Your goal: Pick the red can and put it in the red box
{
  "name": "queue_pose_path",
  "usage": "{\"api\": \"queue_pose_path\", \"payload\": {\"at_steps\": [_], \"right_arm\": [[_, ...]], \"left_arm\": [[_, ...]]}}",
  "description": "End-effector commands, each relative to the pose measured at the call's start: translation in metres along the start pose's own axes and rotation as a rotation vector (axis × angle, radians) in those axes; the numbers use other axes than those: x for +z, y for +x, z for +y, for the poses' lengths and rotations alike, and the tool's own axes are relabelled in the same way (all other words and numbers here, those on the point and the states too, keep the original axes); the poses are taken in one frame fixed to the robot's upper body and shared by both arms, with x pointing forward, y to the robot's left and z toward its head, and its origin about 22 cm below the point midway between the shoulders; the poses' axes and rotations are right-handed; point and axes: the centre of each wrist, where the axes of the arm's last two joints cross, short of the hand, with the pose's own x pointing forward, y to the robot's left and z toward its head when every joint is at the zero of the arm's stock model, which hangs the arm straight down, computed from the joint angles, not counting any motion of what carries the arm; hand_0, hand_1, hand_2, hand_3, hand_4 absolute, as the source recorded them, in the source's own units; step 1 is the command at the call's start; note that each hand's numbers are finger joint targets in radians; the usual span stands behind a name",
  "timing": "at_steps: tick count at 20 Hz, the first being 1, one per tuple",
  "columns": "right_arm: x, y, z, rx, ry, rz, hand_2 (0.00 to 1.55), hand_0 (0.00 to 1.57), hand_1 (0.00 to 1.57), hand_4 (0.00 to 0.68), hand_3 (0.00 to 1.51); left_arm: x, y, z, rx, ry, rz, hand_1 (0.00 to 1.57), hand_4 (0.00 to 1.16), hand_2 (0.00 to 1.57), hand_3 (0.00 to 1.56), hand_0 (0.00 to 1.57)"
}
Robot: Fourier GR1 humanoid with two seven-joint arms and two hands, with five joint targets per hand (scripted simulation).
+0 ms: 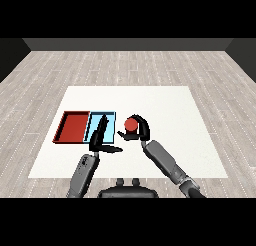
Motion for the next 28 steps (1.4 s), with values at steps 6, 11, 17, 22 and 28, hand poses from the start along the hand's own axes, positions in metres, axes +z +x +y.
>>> {"api": "queue_pose_path", "payload": {"at_steps": [6, 11, 17, 22, 28], "right_arm": [[0.005, 0.006, -0.006, -0.023, 0.024, 0.000, 1.44, 1.46, 1.46, 0.639, 1.39], [-0.008, 0.016, 0.007, -0.018, 0.018, -0.001, 1.45, 1.46, 1.46, 0.634, 1.38], [-0.003, 0.014, 0.003, -0.038, 0.014, -0.020, 1.43, 1.45, 1.45, 0.637, 1.38], [0.014, 0.010, 0.017, -0.039, 0.025, 0.008, 1.44, 1.44, 1.44, 0.630, 1.38], [0.008, 0.010, 0.034, -0.063, 0.070, 0.015, 1.44, 1.48, 1.48, 0.621, 1.37]], "left_arm": [[-0.013, -0.029, -0.031, -0.003, -0.032, 0.075, 0.00, 0.00, 0.00, 0.00, 0.00], [-0.013, -0.042, -0.038, 0.046, -0.039, 0.119, 0.00, 0.00, 0.00, 0.00, 0.00], [-0.001, -0.039, -0.037, 0.042, -0.058, 0.110, 0.00, 0.00, 0.00, 0.00, 0.00], [-0.008, -0.049, -0.035, 0.065, -0.072, 0.148, 0.00, 0.00, 0.00, 0.00, 0.00], [-0.012, -0.045, -0.050, 0.119, -0.087, 0.141, 0.00, 0.00, 0.00, 0.00, 0.00]]}}
